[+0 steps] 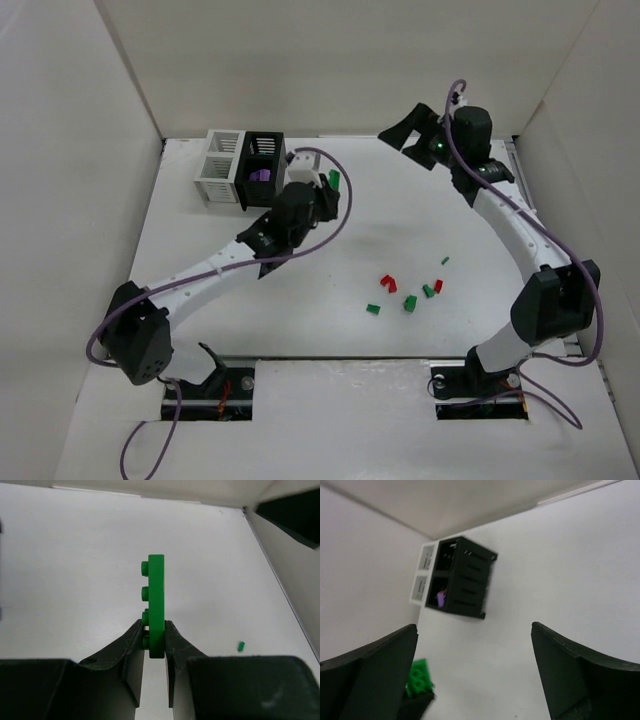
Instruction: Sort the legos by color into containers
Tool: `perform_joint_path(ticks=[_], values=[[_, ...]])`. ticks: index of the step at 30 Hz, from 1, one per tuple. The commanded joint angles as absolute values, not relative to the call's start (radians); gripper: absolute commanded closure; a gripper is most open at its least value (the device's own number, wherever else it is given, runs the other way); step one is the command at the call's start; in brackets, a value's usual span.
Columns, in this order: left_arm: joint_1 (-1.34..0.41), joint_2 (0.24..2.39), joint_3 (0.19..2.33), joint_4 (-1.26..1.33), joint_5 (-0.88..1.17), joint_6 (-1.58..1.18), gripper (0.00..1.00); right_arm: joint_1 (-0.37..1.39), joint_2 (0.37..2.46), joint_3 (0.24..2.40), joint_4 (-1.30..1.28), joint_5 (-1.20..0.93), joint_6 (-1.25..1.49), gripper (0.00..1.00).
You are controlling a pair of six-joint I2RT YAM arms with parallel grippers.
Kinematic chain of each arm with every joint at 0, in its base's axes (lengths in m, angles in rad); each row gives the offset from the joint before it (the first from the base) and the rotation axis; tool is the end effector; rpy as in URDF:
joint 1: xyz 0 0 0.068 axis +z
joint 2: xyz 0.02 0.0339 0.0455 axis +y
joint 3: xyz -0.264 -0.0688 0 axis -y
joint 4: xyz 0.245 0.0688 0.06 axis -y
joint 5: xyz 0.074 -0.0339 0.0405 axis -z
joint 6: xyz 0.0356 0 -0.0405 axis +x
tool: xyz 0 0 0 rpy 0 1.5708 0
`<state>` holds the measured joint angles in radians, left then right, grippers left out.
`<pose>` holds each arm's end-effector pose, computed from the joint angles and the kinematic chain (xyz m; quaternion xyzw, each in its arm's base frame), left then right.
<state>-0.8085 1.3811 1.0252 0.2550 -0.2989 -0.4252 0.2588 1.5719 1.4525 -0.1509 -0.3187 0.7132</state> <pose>0.2343 -0.2302 0.3328 0.0417 0.7392 -0.2935 0.6048 0.3593 0.1066 0.3791 0.0834 0.7873 0.3909 0.4695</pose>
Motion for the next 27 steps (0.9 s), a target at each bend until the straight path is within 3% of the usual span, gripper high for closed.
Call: perform_joint_path(ticks=[1,14,27], values=[[-0.636,1.381,1.097,0.224,-0.292,-0.439,1.0,0.192,1.522,1.471,-0.114,-0.278,0.671,0.0],[-0.076,1.62,1.315,0.069,-0.175,-0.448,1.0,0.015,1.364,1.163,-0.169,-0.244,0.479,0.0],[0.003,1.85,1.568,-0.11,-0.183,-0.43,1.0,-0.005,1.436,1.247,-0.367,-0.169,0.39,0.0]])
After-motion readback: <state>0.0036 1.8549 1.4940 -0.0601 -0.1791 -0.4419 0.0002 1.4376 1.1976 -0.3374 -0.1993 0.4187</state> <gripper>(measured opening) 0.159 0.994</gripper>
